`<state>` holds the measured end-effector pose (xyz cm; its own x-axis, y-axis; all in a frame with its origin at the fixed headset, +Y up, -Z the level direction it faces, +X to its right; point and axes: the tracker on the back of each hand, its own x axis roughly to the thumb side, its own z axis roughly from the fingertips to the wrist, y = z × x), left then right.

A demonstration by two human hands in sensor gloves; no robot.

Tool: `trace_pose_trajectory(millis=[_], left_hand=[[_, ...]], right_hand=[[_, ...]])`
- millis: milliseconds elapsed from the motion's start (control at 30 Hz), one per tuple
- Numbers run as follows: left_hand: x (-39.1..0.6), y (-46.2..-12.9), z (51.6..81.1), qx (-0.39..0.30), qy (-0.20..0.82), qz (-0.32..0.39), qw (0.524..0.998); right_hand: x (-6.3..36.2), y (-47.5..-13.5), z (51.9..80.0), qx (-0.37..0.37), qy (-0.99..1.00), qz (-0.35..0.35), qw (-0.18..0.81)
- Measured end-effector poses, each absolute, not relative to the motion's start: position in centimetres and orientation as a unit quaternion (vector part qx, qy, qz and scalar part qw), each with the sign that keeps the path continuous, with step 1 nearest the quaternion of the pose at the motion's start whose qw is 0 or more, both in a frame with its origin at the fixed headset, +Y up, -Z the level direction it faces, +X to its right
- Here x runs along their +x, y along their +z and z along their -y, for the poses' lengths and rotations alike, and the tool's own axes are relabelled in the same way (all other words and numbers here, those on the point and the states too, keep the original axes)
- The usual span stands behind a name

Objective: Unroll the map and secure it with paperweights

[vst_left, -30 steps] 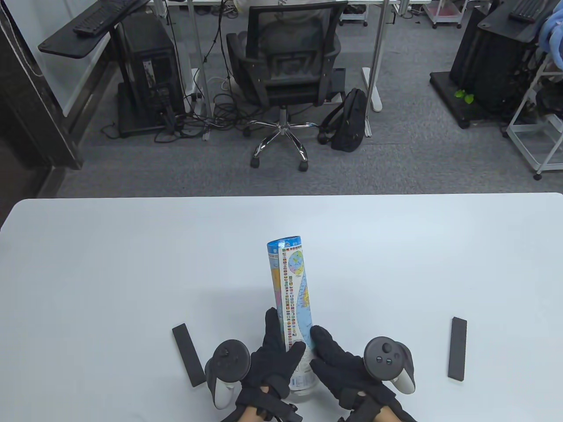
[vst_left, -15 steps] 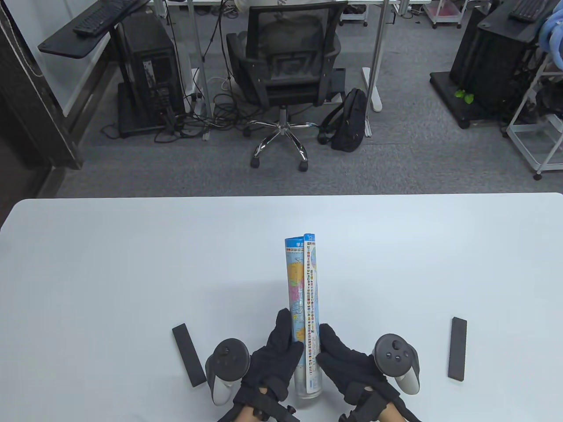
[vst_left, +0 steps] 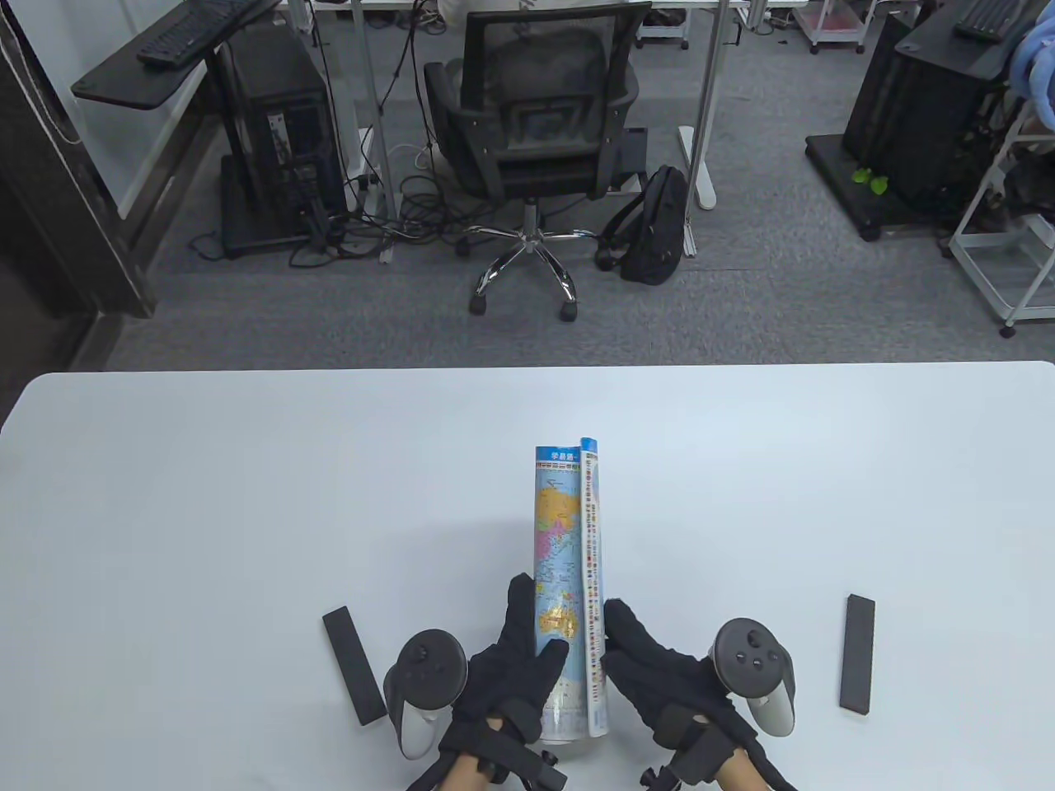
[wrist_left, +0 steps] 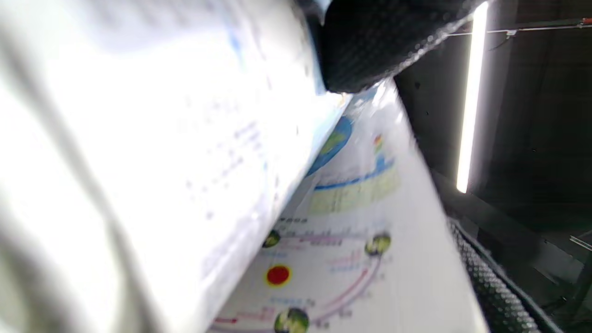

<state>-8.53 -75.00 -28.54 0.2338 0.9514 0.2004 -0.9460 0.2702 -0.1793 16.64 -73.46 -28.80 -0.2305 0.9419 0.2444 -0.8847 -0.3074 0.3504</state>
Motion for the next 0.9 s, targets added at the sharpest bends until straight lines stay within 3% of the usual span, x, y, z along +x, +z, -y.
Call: trace_pose_trajectory(millis=[133, 300, 467, 667, 900], left_hand=[[-9.0, -28.7, 75.2, -0.055, 0.594, 0.087, 0.798], [-9.2, -28.8, 76.0, -0.099, 0.571, 0.038, 0.814], [-9.3, -28.9, 76.7, -0.128, 0.548, 0.012, 0.826], [-8.7, -28.8, 76.7, -0.136, 0.487, 0.014, 0.862], [-7.8, -28.6, 76.2, -0.126, 0.431, 0.027, 0.893]], right_hand=[[17.6, -28.7, 73.1, 0.186, 0.788, -0.022, 0.587], [16.3, -28.4, 72.4, 0.249, 0.83, -0.021, 0.498], [14.3, -28.2, 72.9, 0.298, 0.878, -0.059, 0.369], [13.4, -28.7, 74.9, 0.288, 0.911, -0.155, 0.252], [13.6, -29.3, 76.5, 0.255, 0.919, -0.211, 0.215]])
